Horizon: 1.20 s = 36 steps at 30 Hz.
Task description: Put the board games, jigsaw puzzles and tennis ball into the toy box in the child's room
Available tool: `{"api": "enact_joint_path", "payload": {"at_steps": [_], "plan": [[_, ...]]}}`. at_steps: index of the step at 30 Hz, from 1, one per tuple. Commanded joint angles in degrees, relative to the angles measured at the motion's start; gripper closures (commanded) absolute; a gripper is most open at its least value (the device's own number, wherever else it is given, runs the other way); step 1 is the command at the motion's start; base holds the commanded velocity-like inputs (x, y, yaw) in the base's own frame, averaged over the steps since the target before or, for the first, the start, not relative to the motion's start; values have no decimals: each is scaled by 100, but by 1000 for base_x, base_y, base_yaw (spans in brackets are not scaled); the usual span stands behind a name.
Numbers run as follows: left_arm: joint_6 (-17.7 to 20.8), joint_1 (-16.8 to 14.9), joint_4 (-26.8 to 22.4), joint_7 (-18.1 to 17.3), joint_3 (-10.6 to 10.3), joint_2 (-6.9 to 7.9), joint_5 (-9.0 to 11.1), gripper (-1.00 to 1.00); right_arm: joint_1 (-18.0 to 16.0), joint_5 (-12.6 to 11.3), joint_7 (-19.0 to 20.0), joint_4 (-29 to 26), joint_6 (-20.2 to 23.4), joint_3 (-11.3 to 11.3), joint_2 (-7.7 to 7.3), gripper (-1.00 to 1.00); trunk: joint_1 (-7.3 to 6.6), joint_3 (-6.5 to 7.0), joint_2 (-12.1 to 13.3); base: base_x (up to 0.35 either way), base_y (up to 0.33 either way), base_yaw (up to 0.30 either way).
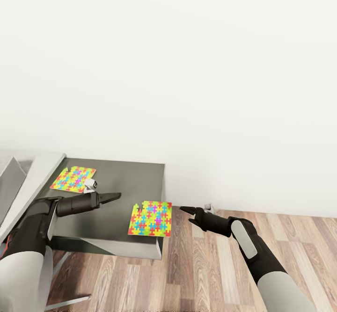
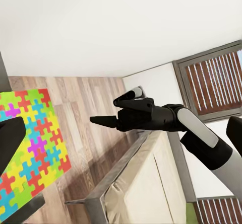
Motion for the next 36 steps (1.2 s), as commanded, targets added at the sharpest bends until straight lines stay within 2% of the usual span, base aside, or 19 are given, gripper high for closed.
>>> {"api": "enact_joint_path", "payload": {"at_steps": [1,36], "plan": [[59,-5,-5,-51,9,-5,-60,-100,-4,-1,14,1,19,4,-6,-100,3,-18,-10,0,87,0],[36,-4,-6,-51,7,-10,-60,-100,-4,-1,23,28,10,4,-12,-100,3,-342,-10,20,41,0]]}}
